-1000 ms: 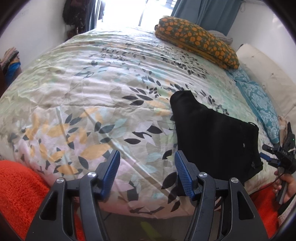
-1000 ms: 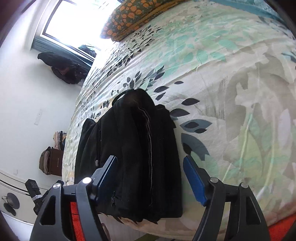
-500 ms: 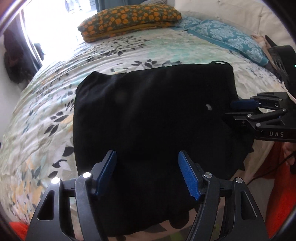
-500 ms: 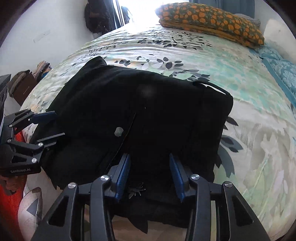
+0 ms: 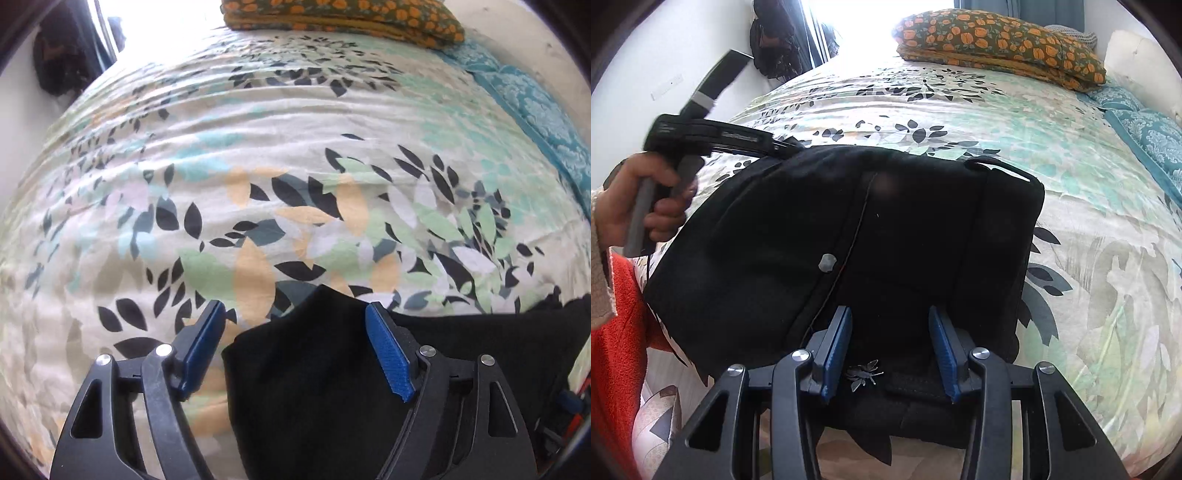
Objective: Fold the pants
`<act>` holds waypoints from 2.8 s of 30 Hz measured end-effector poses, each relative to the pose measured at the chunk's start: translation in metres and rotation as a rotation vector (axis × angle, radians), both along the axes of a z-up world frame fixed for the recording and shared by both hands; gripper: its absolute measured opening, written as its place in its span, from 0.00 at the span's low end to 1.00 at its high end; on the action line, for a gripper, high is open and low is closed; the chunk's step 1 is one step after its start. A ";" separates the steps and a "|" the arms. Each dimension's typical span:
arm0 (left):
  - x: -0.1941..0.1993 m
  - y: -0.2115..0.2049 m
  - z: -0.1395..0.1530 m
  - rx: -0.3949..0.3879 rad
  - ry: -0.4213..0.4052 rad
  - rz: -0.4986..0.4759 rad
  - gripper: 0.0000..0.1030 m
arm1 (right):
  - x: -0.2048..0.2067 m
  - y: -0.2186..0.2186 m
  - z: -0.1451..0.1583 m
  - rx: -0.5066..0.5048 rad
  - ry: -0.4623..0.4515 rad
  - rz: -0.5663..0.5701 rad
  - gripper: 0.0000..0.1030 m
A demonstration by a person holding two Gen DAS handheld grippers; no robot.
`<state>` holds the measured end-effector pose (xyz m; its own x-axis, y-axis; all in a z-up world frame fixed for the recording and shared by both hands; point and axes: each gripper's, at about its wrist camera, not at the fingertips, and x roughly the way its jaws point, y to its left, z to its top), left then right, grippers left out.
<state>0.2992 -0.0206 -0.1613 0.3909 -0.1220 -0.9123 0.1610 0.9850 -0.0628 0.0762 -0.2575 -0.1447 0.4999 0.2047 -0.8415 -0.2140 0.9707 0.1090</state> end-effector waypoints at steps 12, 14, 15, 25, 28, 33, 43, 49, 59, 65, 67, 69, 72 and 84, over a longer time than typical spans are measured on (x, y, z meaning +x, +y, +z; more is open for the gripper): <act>-0.042 0.065 0.063 -0.015 -0.127 0.168 0.77 | -0.001 -0.014 0.016 0.126 -0.015 -0.003 0.48; -0.074 0.059 0.078 -0.049 -0.130 0.099 0.77 | -0.011 -0.018 0.034 0.148 -0.065 -0.017 0.48; -0.093 0.053 0.084 -0.068 -0.125 0.054 0.77 | -0.018 -0.017 0.042 0.160 -0.086 -0.013 0.48; -0.204 -0.016 0.037 0.000 -0.032 -0.187 0.77 | -0.041 -0.007 0.018 0.221 0.104 -0.026 0.37; -0.207 -0.001 0.061 -0.086 -0.053 -0.146 0.77 | -0.056 -0.008 0.039 0.139 0.027 -0.061 0.42; -0.209 0.010 0.077 -0.075 -0.077 -0.083 0.77 | -0.079 -0.011 0.067 0.066 -0.147 -0.145 0.66; -0.221 0.007 0.077 0.027 -0.118 -0.074 0.77 | -0.081 -0.014 0.075 0.022 -0.199 -0.181 0.70; -0.222 0.005 0.074 0.069 -0.124 -0.087 0.77 | -0.081 -0.012 0.071 0.015 -0.197 -0.175 0.70; -0.225 0.008 0.077 0.046 -0.145 -0.073 0.77 | -0.081 -0.013 0.068 0.018 -0.192 -0.178 0.70; -0.225 0.009 0.077 0.047 -0.155 -0.055 0.77 | -0.082 -0.013 0.066 0.018 -0.196 -0.178 0.75; -0.225 0.009 0.076 0.050 -0.155 -0.052 0.77 | -0.081 -0.016 0.065 0.024 -0.191 -0.184 0.75; -0.225 0.009 0.075 0.053 -0.150 -0.051 0.77 | -0.081 -0.018 0.065 0.033 -0.188 -0.191 0.75; -0.224 0.010 0.073 0.049 -0.139 -0.046 0.77 | -0.081 -0.021 0.065 0.040 -0.190 -0.202 0.75; -0.224 0.020 0.069 0.030 -0.124 -0.013 0.77 | -0.082 -0.032 0.067 0.052 -0.192 -0.246 0.77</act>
